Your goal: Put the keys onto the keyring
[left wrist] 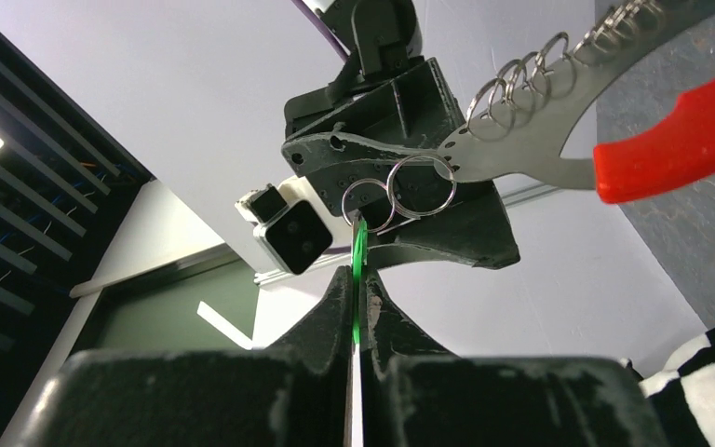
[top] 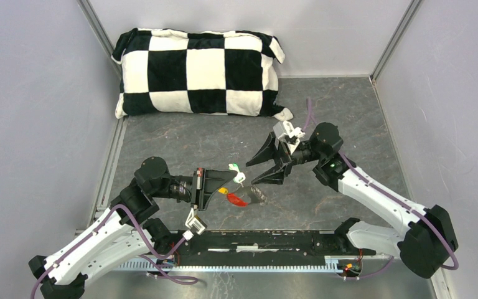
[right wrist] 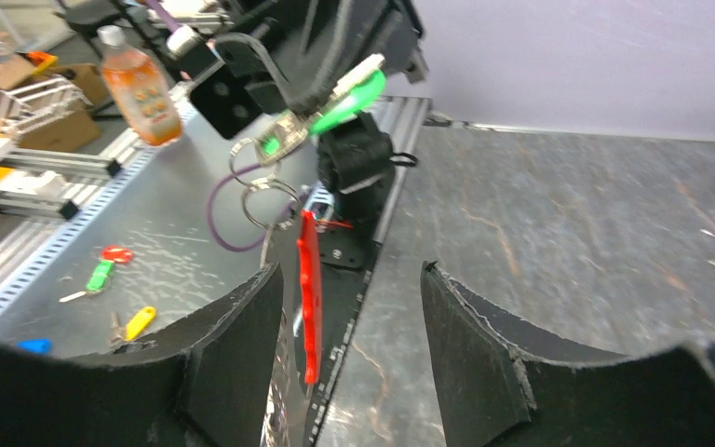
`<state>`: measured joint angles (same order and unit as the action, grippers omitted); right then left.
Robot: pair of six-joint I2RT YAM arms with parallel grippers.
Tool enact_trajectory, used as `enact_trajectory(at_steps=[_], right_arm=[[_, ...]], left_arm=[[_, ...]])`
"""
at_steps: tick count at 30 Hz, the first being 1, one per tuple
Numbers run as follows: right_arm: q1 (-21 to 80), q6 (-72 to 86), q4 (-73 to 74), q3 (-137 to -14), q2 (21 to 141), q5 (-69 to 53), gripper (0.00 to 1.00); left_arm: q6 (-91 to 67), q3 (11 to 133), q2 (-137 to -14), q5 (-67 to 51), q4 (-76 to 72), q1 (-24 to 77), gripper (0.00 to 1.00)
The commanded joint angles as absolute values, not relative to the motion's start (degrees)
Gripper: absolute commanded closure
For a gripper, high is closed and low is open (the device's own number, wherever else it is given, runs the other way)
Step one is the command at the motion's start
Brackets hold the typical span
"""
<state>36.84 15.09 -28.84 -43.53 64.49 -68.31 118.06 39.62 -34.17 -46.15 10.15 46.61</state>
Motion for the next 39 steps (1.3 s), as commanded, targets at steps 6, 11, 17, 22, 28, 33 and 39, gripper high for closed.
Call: enact_trajectory(at_steps=[6,11,17,22,28,33,39], right_arm=[[42.6,30.6,-51.9,-42.6,66.4,-69.6,0.39],[44.9,30.5,-51.4,-42.9,67.9,-69.1,0.39],[45.5,29.8,-51.0,-42.9,68.6,-68.1,0.42],[45.6,29.8,-51.0,-42.7,68.6,-67.0,0.47],[45.6,30.2,-51.0,-40.3,66.9,-66.1,0.61],[45.6,30.4,-50.5,-39.6,66.1,-65.7,0.65],[45.6,30.8,-50.5,-39.9,66.1,-65.0,0.67]], left_arm=[[125.4,41.9,-34.5,-49.5,8.5,46.4,0.98],[125.9,41.9,-34.9,-49.6,8.5,46.4,0.98],[126.1,42.3,-34.7,-49.4,8.8,46.4,0.98],[126.6,42.2,-34.5,-49.2,9.0,46.4,0.98],[126.7,42.1,-34.2,-48.6,9.3,46.4,0.98],[127.1,42.2,-34.3,-48.3,9.3,46.4,0.98],[127.7,42.2,-34.4,-48.1,9.8,46.4,0.98]])
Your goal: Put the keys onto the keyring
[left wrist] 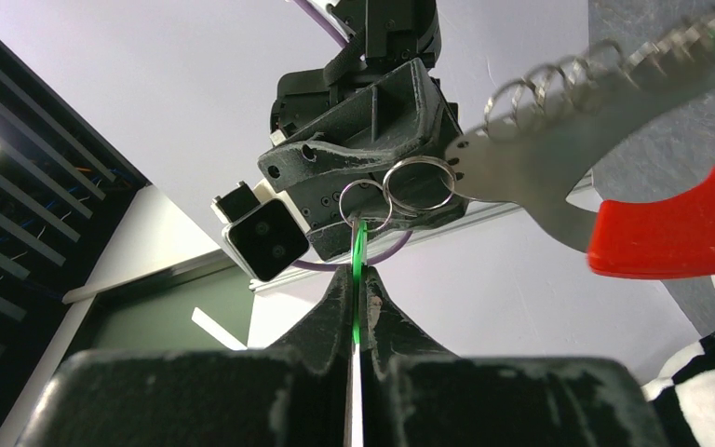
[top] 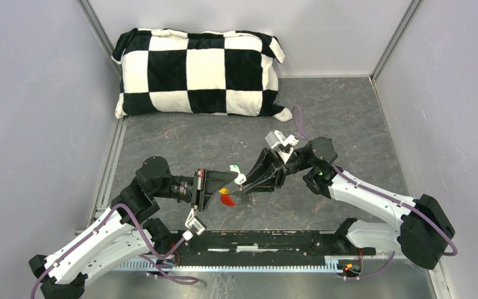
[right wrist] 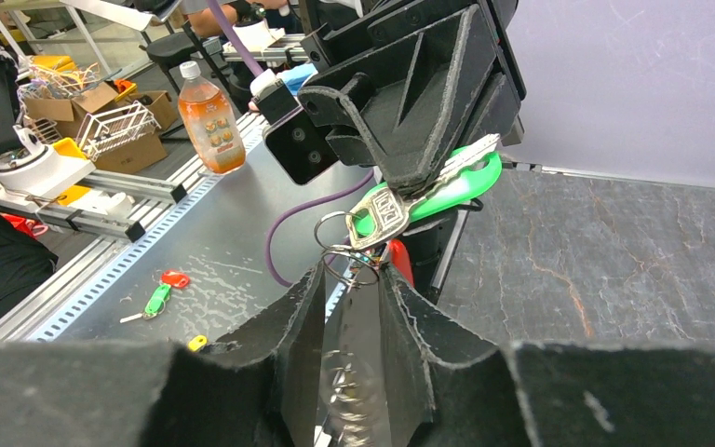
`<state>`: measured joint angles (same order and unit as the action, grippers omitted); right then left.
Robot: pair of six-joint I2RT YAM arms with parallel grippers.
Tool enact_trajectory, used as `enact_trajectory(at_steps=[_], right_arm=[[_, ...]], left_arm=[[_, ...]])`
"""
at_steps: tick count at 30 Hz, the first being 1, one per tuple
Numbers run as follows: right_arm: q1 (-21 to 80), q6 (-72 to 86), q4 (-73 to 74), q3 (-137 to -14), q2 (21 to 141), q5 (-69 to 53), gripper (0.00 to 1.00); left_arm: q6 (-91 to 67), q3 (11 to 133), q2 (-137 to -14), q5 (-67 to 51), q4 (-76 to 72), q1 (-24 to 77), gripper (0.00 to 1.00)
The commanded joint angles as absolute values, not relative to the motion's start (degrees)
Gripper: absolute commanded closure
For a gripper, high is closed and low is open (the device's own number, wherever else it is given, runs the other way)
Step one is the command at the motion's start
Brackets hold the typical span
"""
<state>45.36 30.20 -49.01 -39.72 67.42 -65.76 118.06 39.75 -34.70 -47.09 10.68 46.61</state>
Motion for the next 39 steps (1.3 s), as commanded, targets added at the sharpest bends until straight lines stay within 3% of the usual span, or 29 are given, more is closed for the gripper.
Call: enact_trajectory(at_steps=[1,23,39], right_arm=[[45.6,30.8,-50.4,-39.9,66.1,-65.0,0.68],[45.7,30.5,-47.7,-38.6,64.5,-63.0,1.0],[44.3,29.3,-43.2,-34.5,56.3,-49.6,1.0]], left_arm=[[127.8,42.3,-34.3,-48.0,10.0,46.4,0.98],[129.1,42.4,-34.4,-46.3,11.0,46.4,0.98],[128.9,41.2,-34.1,-39.2,9.3,46.4,0.98]])
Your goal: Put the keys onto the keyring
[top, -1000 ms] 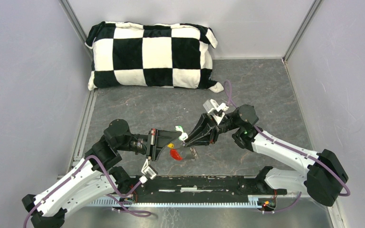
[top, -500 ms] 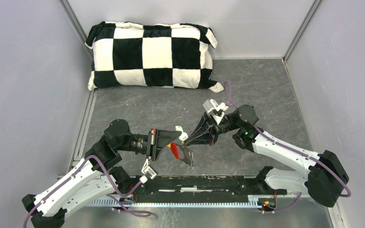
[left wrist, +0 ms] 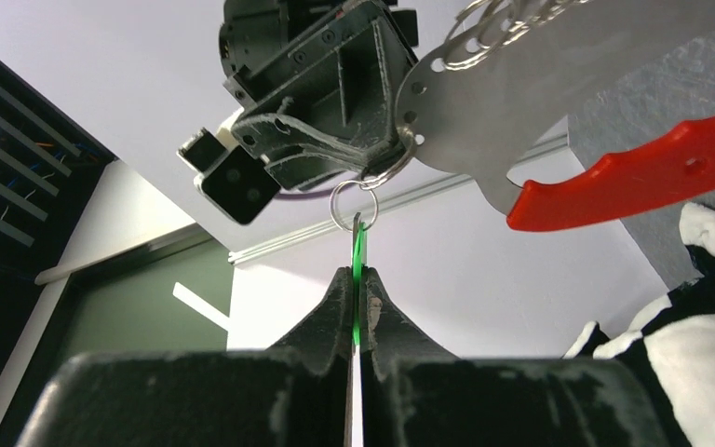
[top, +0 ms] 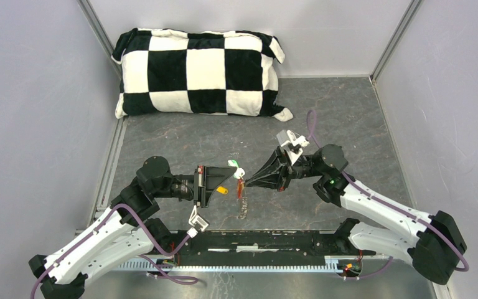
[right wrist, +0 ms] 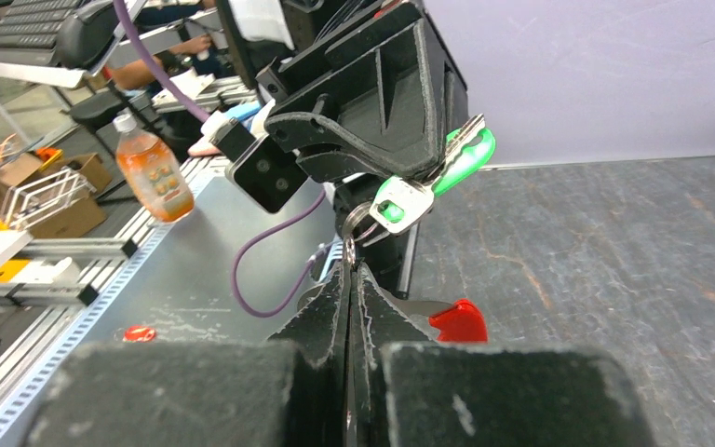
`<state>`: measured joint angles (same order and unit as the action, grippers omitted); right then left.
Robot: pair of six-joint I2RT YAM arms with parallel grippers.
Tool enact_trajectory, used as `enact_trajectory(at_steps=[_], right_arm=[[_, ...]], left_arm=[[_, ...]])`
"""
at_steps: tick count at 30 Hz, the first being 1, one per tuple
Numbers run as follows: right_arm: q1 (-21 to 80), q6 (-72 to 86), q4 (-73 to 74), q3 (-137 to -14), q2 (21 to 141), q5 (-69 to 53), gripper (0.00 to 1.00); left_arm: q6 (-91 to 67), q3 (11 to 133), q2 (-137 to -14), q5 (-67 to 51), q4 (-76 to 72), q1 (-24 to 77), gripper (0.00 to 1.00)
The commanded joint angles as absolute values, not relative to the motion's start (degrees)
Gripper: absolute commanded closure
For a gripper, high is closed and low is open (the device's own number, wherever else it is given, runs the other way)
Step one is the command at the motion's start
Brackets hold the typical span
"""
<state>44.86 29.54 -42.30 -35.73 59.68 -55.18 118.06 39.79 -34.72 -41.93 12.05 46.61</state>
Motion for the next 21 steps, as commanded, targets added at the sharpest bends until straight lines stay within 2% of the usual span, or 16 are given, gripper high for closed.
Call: enact_trajectory(at_steps=[1,16,19,21], right_arm=[[44.3,29.4,-43.2,-34.0,55.6,-48.8,1.0],[42.9,29.8,-43.7,-34.1,52.1,-44.8,1.0],[42.7,31.3,-45.5,-34.3,52.1,-44.1,1.0],[42.7,32.5,-46.7,-34.4,52.2,-44.0,1.0]], left_arm=[[128.7,40.9,-34.1,-38.9,8.9,46.4,0.98],[129.7,38.2,-32.2,-35.2,7.5,46.3,0.97],[131.1,37.0,-31.7,-35.1,8.2,46.4,0.91],[132.4,36.3,-31.4,-35.2,9.3,46.4,0.84]])
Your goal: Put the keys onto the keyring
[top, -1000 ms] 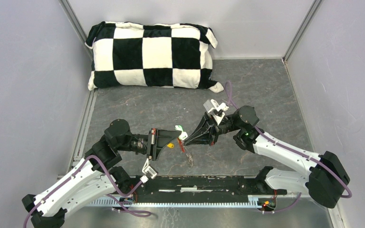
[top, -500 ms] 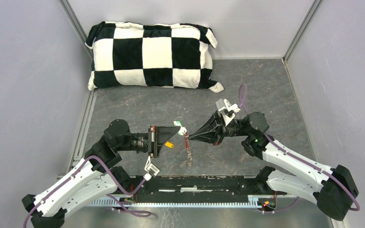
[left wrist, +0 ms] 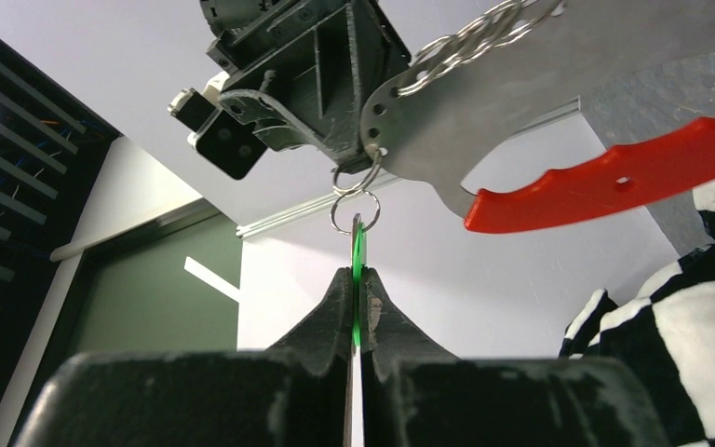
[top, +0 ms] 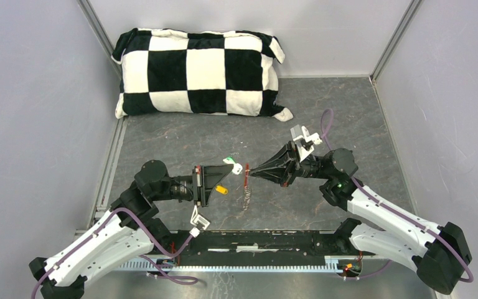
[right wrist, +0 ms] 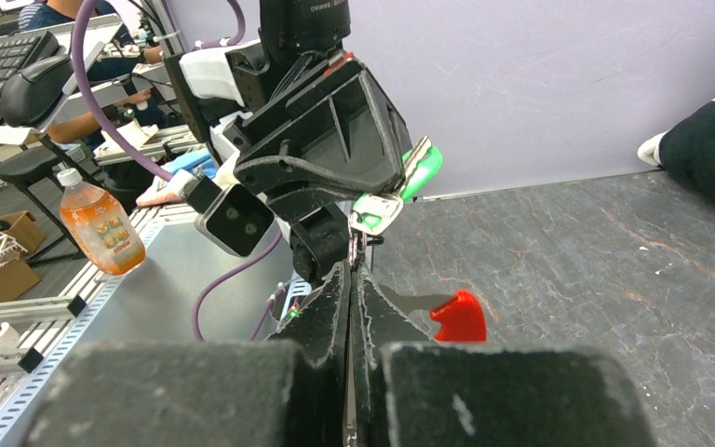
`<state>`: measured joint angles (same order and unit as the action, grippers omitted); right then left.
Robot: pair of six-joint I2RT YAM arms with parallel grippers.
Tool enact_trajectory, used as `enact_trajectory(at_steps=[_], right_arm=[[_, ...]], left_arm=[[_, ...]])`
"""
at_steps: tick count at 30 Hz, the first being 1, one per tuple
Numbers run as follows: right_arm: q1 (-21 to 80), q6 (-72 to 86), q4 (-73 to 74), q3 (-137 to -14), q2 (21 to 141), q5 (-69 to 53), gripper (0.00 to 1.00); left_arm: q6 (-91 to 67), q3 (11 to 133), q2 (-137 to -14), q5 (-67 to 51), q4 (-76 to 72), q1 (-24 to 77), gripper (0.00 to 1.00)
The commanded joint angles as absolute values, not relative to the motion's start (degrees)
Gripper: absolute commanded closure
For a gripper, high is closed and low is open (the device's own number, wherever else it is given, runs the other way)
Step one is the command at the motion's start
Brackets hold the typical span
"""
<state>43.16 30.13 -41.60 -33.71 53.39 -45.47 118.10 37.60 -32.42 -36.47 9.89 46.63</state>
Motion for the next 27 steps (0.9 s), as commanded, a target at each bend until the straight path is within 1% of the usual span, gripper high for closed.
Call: enact_trajectory(at_steps=[1,5,6,7,12,16,18,19,20,21,24,27], right_arm=[[42.7,32.9,-47.5,-34.3,52.3,-44.0,1.0],[42.7,33.9,-48.7,-33.9,52.4,-43.8,1.0],[42.8,33.9,-48.8,-33.7,52.3,-43.7,1.0],[42.7,33.9,-48.8,-33.6,52.2,-43.7,1.0],[42.7,30.9,-45.2,-33.1,51.0,-42.7,1.0],[42.6,25.9,-38.8,-34.7,50.0,-41.9,1.0],[42.6,22.5,-33.8,-36.6,50.3,-41.7,1.0],[42.6,21.2,-32.0,-37.5,50.6,-41.8,1.0],[42.6,20.5,-30.8,-38.0,50.7,-41.7,1.0],[42.6,20.0,-30.2,-38.4,50.9,-41.7,1.0],[42.7,18.5,-27.9,-39.8,51.6,-42.0,1.0],[42.7,17.4,-26.6,-40.6,51.7,-42.0,0.99]], left_arm=[[133.0,36.0,-31.4,-35.2,9.7,46.4,0.77],[133.4,35.2,-31.9,-36.0,10.9,46.4,0.59],[132.9,35.4,-32.3,-36.0,11.5,46.3,0.52],[132.1,35.7,-32.6,-35.9,11.9,46.3,0.48],[119.6,40.2,-32.7,-35.7,16.2,46.4,0.33],[104.5,47.1,-32.7,-37.6,26.8,46.3,0.24],[92.9,50.6,-33.5,-40.1,29.9,46.4,0.22],[85.1,52.4,-34.3,-41.1,30.0,46.4,0.24],[77.2,54.6,-35.5,-41.7,29.9,46.4,0.26],[65.8,56.9,-37.3,-42.1,29.2,46.4,0.29],[43.8,62.3,-43.2,-41.4,27.7,46.4,0.37],[33.6,63.8,-46.6,-41.4,28.0,46.3,0.39]])
